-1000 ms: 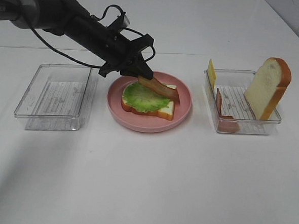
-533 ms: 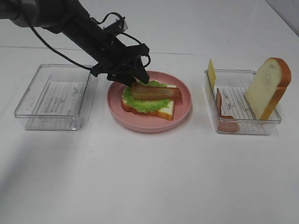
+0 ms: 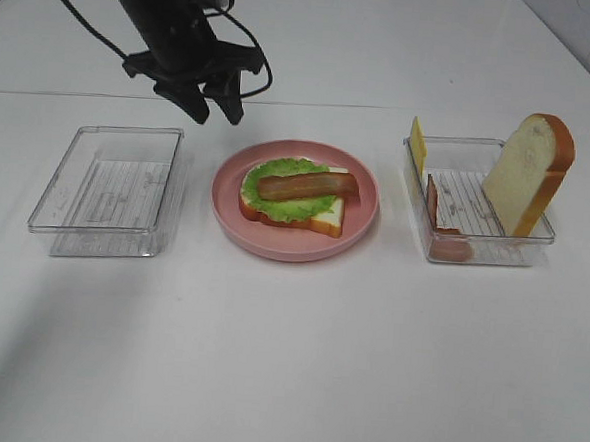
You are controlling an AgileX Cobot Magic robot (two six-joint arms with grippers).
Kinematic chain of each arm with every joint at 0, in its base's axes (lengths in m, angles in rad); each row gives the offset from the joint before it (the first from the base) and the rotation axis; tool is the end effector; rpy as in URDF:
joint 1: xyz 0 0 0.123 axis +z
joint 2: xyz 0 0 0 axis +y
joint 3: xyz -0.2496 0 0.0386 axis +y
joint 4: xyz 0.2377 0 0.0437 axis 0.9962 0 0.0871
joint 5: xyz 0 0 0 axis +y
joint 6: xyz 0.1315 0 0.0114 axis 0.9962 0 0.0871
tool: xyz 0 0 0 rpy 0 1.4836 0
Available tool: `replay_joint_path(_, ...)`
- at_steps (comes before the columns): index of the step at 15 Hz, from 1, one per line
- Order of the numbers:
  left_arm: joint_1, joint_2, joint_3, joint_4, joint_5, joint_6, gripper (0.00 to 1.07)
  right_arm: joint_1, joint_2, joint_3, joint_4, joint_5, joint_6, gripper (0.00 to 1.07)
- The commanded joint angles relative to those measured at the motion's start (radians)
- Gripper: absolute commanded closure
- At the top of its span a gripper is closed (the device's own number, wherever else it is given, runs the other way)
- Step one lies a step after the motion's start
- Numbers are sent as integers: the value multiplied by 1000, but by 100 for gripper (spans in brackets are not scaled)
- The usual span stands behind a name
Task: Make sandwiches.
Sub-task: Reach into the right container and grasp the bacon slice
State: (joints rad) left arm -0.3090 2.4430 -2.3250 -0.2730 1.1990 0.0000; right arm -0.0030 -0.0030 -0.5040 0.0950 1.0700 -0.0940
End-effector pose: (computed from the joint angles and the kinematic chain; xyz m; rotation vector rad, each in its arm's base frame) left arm 0.4675 -0.1841 0.1495 0.3553 2.7905 -0.4539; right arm 0.0539 0.0108 0.2544 -0.0982 2.0410 0.0531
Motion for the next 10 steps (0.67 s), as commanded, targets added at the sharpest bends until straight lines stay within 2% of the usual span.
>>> replay_joint_path(1, 0, -103, -34, 117, 89, -59, 57, -7, -14, 2, 4, -9, 2, 25)
replay_joint_path(5, 0, -304, -4, 263, 89, -39, 57, -7, -14, 2, 4, -9, 2, 25)
replay_joint_path(8, 0, -450, 102, 304, 89, -35, 57, -7, -14, 2, 4, -9, 2, 25)
replay_joint_path(10, 0, -574, 229, 324, 89, -35, 57, -7, -14, 2, 4, -9, 2, 25)
